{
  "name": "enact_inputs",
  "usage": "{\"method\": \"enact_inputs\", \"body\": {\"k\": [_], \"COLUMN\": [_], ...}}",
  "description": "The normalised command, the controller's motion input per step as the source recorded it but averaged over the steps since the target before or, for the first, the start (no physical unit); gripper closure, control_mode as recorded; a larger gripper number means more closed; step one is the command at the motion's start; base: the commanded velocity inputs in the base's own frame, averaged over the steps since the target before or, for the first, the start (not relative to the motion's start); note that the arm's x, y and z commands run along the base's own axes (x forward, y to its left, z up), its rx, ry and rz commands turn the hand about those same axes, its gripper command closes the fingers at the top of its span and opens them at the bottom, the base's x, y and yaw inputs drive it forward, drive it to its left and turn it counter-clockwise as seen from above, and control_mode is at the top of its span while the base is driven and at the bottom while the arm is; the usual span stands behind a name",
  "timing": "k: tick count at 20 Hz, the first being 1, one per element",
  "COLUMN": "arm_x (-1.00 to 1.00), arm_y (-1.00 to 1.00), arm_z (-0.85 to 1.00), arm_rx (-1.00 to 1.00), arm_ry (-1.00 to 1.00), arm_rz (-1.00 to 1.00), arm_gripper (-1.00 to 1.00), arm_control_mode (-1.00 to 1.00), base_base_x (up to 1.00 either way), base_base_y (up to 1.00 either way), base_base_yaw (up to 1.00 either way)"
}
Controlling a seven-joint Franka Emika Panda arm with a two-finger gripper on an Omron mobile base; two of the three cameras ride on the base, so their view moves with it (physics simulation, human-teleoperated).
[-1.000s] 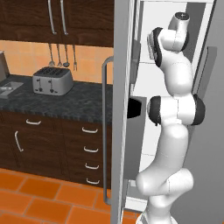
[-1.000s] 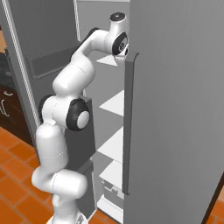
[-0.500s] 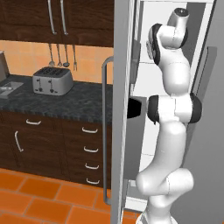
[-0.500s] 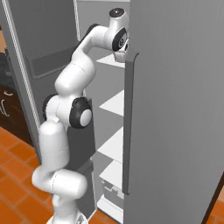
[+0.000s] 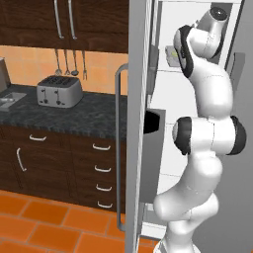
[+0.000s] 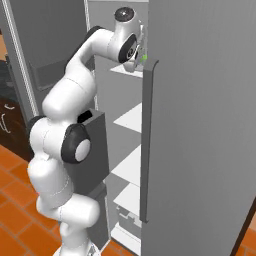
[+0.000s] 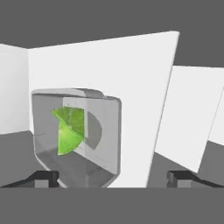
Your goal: Take the meat container that has the fish and place it on the second highest rack of the freezer. Then take the vegetable container that has the lemon wedges and place it on the highest rack of the freezer.
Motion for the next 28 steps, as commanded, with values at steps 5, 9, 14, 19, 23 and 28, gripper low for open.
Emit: {"method": "enact_inputs", "body": {"k": [5, 9, 14, 19, 23, 28], "arm_x": [-0.80, -0.99, -1.00, -1.00, -1.00, -1.00], "arm_y": [0.36, 0.02, 0.02, 0.31, 0.26, 0.04], "arm_z": [-0.01, 0.00, -0.01, -0.12, -0.64, -0.36], "arm_rx": [-0.13, 0.00, 0.00, -0.03, -0.04, 0.00], "arm_ry": [-0.42, -0.02, -0.02, 0.09, 0.01, 0.02], "arm_rz": [0.00, 0.00, 0.02, 0.04, 0.04, 0.04], "arm_gripper": [-1.00, -1.00, -1.00, -1.00, -1.00, -1.00], "arm_control_mode": [-1.00, -1.00, -1.00, -1.00, -1.00, -1.00], "base_base_x": [0.00, 0.00, 0.00, 0.00, 0.00, 0.00], "base_base_y": [0.00, 0.00, 0.00, 0.00, 0.00, 0.00], "base_base_yaw": [0.00, 0.00, 0.00, 0.00, 0.00, 0.00]}}
